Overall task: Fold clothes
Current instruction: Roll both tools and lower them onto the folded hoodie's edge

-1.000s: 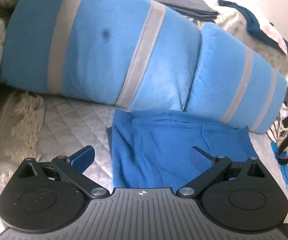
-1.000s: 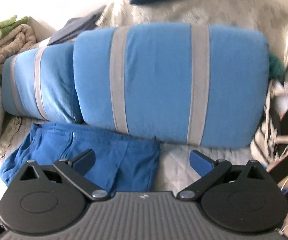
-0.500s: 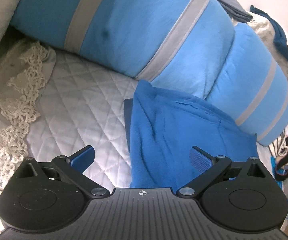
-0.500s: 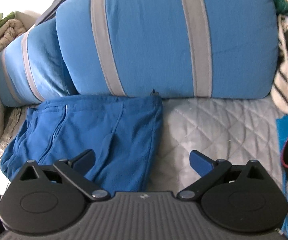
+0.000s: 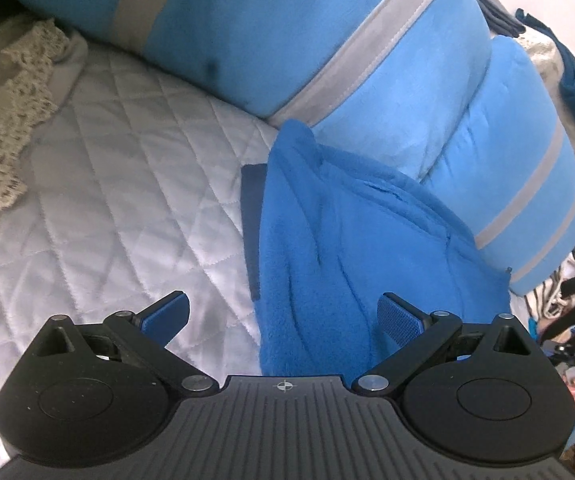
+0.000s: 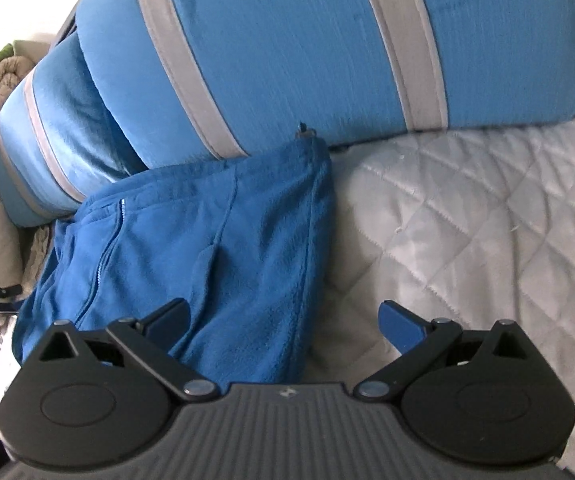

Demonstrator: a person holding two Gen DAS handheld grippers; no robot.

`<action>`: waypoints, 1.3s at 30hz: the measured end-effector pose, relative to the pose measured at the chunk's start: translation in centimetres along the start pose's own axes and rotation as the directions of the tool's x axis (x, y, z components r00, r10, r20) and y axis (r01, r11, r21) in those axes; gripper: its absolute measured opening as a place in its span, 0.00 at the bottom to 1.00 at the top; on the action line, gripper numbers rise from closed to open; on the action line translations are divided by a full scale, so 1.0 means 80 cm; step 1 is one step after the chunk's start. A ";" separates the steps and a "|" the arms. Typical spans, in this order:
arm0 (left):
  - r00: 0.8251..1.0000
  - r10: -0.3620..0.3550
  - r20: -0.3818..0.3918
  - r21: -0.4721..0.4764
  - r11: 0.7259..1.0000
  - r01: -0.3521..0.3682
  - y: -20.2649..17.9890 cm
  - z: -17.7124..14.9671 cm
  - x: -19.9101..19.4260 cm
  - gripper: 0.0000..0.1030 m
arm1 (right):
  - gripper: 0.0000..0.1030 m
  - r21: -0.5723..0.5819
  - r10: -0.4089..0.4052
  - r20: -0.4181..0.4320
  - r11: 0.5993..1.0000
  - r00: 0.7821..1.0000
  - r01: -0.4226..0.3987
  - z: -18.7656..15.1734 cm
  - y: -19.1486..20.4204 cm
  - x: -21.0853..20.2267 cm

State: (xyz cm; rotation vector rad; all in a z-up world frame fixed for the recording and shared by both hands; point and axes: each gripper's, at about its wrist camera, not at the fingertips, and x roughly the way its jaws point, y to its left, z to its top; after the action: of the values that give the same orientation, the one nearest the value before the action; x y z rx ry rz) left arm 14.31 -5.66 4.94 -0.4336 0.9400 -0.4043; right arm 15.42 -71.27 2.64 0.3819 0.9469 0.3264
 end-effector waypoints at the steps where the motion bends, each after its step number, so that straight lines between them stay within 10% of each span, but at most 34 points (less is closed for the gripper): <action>1: 1.000 -0.009 -0.002 -0.004 1.000 0.009 0.001 0.000 0.004 1.00 | 0.99 0.011 0.012 -0.003 1.000 1.000 -0.012 -0.001 -0.003 0.004; 16: 0.986 -0.166 -0.012 -0.115 0.980 0.164 0.038 0.000 0.037 0.99 | 0.99 0.199 0.209 -0.037 0.960 0.977 -0.197 -0.013 -0.053 0.054; 39: 0.947 -0.318 -0.050 -0.104 0.945 0.311 0.030 0.014 0.078 0.99 | 0.94 0.153 0.399 -0.022 0.907 0.917 -0.391 -0.001 -0.025 0.108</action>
State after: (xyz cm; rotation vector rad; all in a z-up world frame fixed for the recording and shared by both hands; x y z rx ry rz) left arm 18.84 -6.59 0.03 -0.6648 0.9582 -0.6701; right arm 20.24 -69.31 -4.53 0.7073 0.9451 0.6426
